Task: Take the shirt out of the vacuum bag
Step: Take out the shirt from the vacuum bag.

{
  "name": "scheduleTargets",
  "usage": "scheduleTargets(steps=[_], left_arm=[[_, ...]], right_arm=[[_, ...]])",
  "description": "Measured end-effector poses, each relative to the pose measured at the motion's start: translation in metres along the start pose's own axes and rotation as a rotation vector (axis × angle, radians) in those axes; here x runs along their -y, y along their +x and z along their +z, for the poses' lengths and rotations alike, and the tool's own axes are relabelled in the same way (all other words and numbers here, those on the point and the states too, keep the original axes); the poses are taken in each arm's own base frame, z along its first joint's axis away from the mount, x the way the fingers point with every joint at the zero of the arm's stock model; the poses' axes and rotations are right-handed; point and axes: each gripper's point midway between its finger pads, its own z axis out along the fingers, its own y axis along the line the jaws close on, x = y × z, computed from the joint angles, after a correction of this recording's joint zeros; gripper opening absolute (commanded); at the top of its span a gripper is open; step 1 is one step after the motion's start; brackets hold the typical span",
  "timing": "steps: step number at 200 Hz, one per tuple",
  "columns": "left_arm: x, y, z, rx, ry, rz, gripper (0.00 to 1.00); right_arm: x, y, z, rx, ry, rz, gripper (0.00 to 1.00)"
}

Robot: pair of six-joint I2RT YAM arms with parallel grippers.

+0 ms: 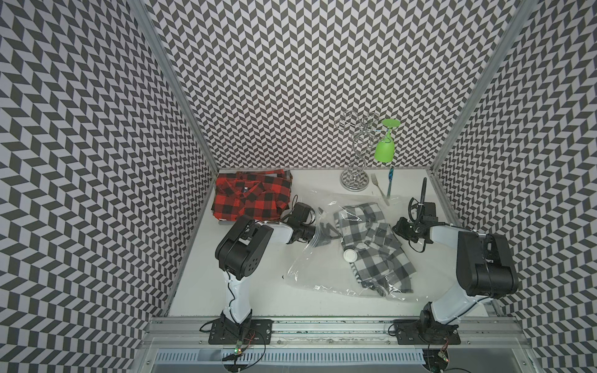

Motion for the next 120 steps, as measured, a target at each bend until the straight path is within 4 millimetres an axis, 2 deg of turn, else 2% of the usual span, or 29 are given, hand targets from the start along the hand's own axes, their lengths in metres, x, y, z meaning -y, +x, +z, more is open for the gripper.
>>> scheduleTargets(steps=[48,120], left_arm=[[-0.006,-0.020,0.005,0.036,-0.123,-0.024,0.74],[0.001,-0.054,0.027,0.077,-0.210,-0.011,0.76]], right_arm=[[-0.005,0.003,0.001,-0.010,-0.017,-0.010,0.17],[-0.009,0.007,0.002,-0.021,-0.032,-0.022,0.17]])
